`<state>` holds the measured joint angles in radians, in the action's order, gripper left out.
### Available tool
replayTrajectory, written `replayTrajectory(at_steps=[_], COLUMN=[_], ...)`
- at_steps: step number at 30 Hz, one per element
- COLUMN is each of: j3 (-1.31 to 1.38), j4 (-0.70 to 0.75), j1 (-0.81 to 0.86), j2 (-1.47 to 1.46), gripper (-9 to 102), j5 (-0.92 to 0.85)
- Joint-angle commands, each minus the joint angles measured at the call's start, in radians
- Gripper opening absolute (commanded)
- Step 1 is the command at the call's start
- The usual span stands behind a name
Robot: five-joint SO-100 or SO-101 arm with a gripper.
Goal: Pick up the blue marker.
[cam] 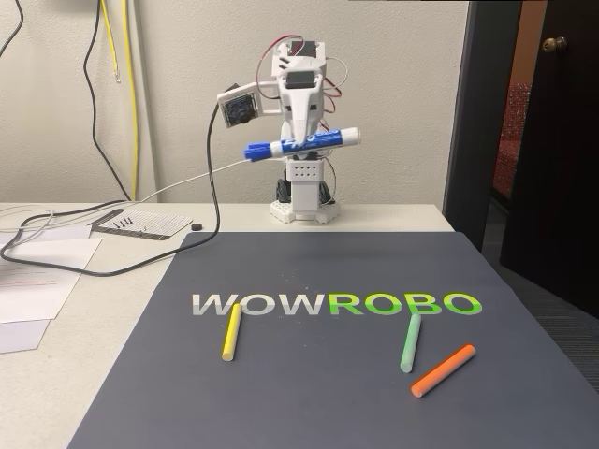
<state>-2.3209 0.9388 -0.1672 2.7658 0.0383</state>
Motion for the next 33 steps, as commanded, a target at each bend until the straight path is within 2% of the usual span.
replayTrajectory(at_steps=[1, 7, 22, 33], j3=[-0.075, -0.118, -0.242, -0.244], j4=[-0.051, -0.035, -0.071, -0.117], j1=[0.015, 0.032, 0.060, -0.025], j2=[0.120, 0.178, 0.295, 0.236], gripper=[5, 5, 5, 5], j5=[-0.015, -0.057, -0.023, -0.028])
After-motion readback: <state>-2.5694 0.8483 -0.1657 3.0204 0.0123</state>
